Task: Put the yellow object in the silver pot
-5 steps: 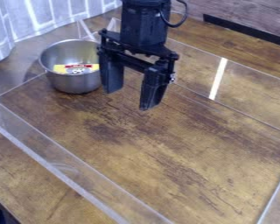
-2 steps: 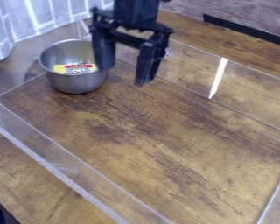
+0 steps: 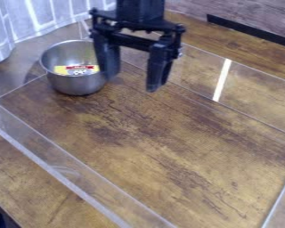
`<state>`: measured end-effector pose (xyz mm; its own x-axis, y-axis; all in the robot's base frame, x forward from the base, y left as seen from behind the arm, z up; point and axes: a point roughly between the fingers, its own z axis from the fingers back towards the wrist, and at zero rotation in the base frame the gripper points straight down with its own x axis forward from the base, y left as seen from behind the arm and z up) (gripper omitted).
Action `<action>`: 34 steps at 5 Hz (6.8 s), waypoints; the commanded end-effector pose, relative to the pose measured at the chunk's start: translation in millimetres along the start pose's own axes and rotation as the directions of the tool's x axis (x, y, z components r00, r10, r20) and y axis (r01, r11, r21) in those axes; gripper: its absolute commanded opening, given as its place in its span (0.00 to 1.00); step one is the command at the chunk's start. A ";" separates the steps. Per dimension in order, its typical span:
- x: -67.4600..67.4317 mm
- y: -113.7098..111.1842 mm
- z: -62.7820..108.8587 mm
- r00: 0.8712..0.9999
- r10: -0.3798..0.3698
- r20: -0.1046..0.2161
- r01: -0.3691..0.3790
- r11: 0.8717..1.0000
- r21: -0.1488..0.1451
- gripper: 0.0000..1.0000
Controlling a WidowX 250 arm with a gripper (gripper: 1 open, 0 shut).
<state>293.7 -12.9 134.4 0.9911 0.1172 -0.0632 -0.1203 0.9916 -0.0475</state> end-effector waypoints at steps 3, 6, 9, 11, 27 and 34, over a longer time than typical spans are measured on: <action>16.8 -7.1 15.8 0.999 -0.012 0.039 0.013 0.999 -0.029 1.00; 7.9 1.9 16.5 0.998 -0.064 0.010 0.064 0.997 -0.029 1.00; -0.9 12.5 21.1 0.999 -0.034 0.011 0.034 0.999 -0.039 1.00; -12.9 26.9 12.1 0.991 -0.131 0.012 0.131 0.991 -0.034 1.00; -10.1 34.8 11.5 0.993 -0.119 -0.017 0.117 0.989 -0.091 1.00; -27.6 23.1 4.7 0.975 -0.186 -0.118 0.167 0.974 -0.153 1.00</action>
<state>264.0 8.2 124.9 0.9717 -0.0709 -0.2254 0.0202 0.9753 -0.2199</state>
